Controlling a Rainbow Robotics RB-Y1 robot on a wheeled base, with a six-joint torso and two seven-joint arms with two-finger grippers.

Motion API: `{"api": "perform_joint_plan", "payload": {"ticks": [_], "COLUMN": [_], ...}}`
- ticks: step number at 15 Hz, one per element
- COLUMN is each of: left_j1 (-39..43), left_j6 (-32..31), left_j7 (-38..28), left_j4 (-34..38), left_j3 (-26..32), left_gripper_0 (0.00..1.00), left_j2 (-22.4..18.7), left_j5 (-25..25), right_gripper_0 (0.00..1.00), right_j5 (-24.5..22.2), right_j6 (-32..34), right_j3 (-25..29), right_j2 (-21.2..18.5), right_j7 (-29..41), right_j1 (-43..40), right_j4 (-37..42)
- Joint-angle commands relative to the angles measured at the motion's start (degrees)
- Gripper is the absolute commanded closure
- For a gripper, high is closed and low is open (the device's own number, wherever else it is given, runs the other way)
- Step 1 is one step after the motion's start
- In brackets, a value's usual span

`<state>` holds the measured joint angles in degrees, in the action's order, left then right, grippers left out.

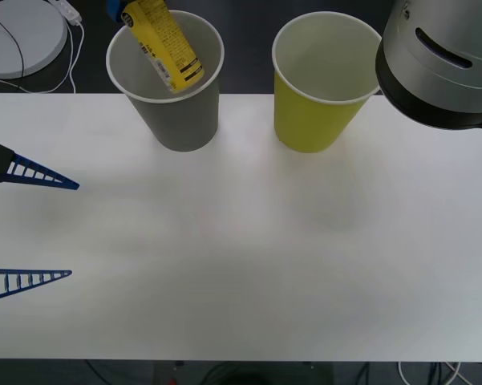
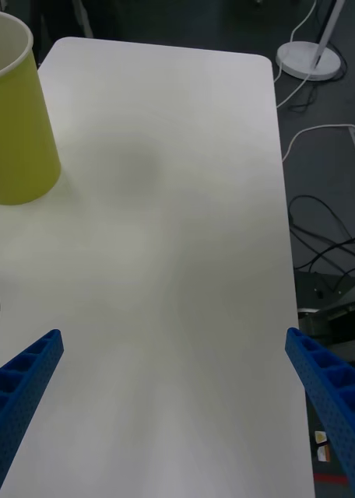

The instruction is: Put the can into the green bin and the plastic bottle into the gray bin

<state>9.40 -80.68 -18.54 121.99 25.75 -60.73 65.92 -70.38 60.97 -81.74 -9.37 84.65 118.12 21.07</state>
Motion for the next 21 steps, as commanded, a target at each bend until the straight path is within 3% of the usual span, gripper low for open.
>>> {"api": "perform_joint_plan", "payload": {"ticks": [1, 5, 6, 7, 8, 21], "left_j1": [0.00, 0.00, 0.00, 0.00, 0.00, 0.00], "left_j6": [0.00, 0.00, 0.00, 0.00, 0.00, 0.00], "left_j7": [0.00, 0.00, 0.00, 0.00, 0.00, 0.00], "left_j4": [0.00, 0.00, 0.00, 0.00, 0.00, 0.00], "left_j3": [0.00, 0.00, 0.00, 0.00, 0.00, 0.00], "left_gripper_0": [0.00, 0.00, 0.00, 0.00, 0.00, 0.00], "left_j2": [0.00, 0.00, 0.00, 0.00, 0.00, 0.00], "left_j5": [0.00, 0.00, 0.00, 0.00, 0.00, 0.00], "right_gripper_0": [1.00, 0.98, 0.40, 0.10, 0.00, 0.00], "right_j5": [0.51, 0.78, 0.86, 0.86, 0.95, 2.45], "right_j6": [-0.32, -0.32, -0.32, -0.32, -0.41, -0.85], "right_j3": [0.00, 0.00, 0.00, 0.00, 0.09, 0.09], "right_j2": [-0.03, -0.03, 0.06, -0.03, -0.03, 0.06], "right_j7": [-0.02, -0.02, -0.02, -0.02, -0.02, -1.42], "right_j1": [0.09, 0.44, 0.44, 0.44, 0.44, 0.62], "right_j4": [0.03, 0.03, 0.03, 0.03, 0.03, 0.20]}}
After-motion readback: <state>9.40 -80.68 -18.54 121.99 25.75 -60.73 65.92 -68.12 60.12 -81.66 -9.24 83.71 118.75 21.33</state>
